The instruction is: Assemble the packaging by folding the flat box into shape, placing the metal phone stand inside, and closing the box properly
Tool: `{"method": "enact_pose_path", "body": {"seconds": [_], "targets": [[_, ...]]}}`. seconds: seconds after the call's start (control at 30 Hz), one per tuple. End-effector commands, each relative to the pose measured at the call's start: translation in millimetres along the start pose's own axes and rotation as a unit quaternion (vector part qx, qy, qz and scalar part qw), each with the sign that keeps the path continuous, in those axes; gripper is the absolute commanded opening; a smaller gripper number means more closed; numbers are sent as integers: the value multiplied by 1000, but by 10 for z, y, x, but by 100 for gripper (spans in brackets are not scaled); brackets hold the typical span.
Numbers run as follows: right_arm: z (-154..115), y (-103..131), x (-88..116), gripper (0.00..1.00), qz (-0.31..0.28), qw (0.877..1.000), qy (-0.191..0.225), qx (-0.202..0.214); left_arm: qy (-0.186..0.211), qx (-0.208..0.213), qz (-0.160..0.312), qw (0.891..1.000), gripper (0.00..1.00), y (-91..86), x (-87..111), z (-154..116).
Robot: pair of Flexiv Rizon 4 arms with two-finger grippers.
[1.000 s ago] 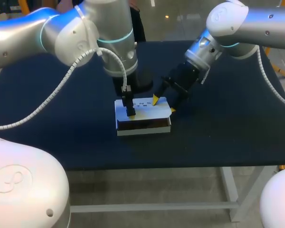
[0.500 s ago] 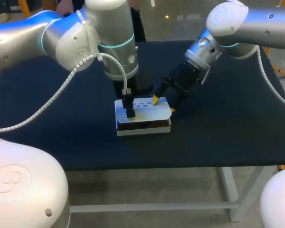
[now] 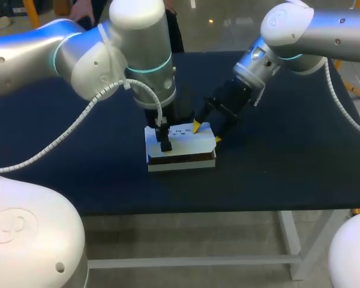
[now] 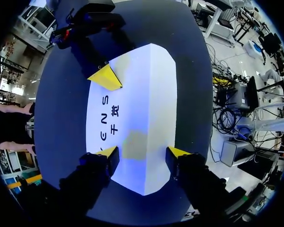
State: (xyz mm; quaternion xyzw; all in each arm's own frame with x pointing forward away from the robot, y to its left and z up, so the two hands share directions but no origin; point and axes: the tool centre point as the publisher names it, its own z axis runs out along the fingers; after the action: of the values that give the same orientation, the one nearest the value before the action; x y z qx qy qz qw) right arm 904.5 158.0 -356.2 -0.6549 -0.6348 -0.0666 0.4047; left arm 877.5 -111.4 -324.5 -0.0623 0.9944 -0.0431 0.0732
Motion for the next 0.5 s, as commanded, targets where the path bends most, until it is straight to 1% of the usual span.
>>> {"method": "enact_pose_path", "body": {"seconds": [0.03, 0.1, 0.17, 0.2, 0.23, 0.37, 0.43, 0.47, 0.5], "targets": [[2, 7, 5, 69, 0, 1000, 0, 1, -9, -8, -6, 1000, 71, -26, 2, 30], [2, 7, 5, 67, 0, 1000, 0, 1, -13, -9, -9, 1000, 70, -33, -12, 37], [2, 7, 5, 68, 0, 1000, 0, 1, -20, -11, -8, 1000, 70, -46, -19, 40], [2, 7, 5, 67, 0, 1000, 0, 1, -22, -11, -8, 1000, 70, -53, -22, 42], [2, 7, 5, 68, 0, 1000, 0, 1, -25, -11, -8, 1000, 69, -57, -27, 43], [2, 7, 5, 67, 0, 1000, 0, 1, -37, -12, -11, 999, 65, -74, -51, 53], [2, 7, 5, 68, 0, 1000, 0, 1, -44, -9, -9, 999, 75, -83, -52, 61], [2, 7, 5, 68, 0, 1000, 0, 1, -51, -12, -13, 999, 78, -90, -55, 71], [2, 7, 5, 68, 0, 1000, 0, 1, -50, -11, -12, 999, 78, -93, -57, 76]]}}
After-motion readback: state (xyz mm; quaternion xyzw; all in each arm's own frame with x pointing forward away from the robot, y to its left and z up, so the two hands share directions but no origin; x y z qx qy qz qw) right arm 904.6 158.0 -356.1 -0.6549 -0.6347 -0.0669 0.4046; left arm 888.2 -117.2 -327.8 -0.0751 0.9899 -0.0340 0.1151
